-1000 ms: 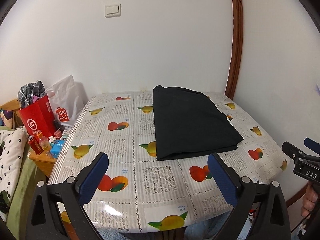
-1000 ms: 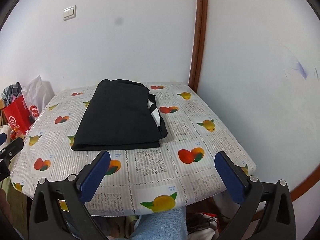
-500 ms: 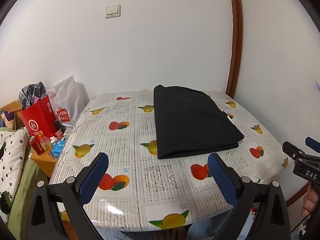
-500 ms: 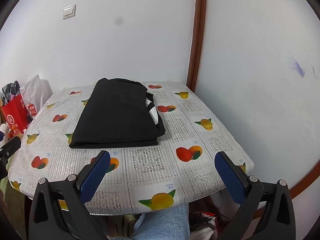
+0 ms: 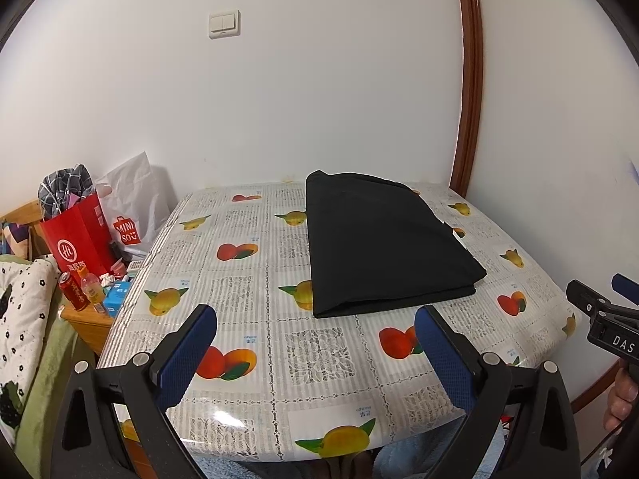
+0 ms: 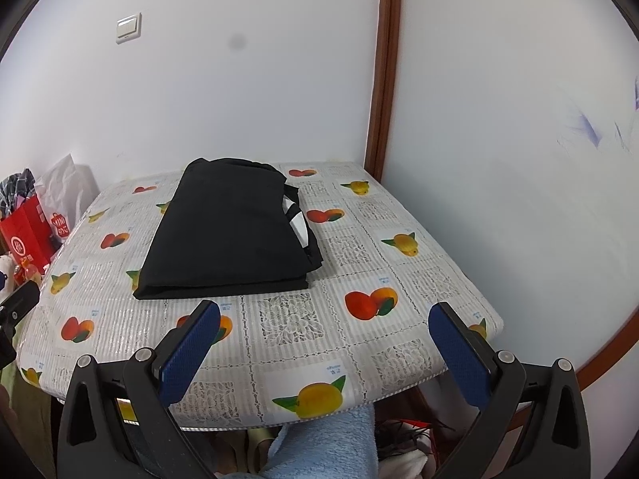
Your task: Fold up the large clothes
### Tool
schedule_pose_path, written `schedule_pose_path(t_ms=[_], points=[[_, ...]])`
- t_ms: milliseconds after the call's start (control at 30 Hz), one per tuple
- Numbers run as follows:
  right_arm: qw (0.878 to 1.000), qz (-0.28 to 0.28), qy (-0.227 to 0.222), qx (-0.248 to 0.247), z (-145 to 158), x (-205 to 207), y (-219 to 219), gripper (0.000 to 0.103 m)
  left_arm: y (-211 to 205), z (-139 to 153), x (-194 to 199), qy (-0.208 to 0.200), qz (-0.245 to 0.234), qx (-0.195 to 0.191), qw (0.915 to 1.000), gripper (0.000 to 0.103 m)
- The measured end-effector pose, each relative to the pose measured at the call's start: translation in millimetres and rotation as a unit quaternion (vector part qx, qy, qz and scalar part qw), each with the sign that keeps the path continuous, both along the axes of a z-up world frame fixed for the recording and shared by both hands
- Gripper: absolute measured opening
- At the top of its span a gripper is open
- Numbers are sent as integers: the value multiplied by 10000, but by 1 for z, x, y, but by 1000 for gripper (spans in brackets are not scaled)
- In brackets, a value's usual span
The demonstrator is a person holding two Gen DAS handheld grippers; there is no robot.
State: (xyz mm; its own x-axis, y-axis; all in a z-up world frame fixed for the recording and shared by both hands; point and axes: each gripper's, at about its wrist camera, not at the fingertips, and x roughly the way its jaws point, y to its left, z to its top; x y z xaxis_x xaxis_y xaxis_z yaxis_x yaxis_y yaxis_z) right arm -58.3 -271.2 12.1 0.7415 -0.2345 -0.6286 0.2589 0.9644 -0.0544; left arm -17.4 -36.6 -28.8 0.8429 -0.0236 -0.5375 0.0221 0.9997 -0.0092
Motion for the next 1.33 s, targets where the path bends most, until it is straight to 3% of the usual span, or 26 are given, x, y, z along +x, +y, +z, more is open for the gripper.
schedule_pose_path(t_ms=[1333], points=[[10000, 56, -23, -8, 0, -2, -2, 103, 5, 0, 2, 66, -4, -45, 10000, 100]])
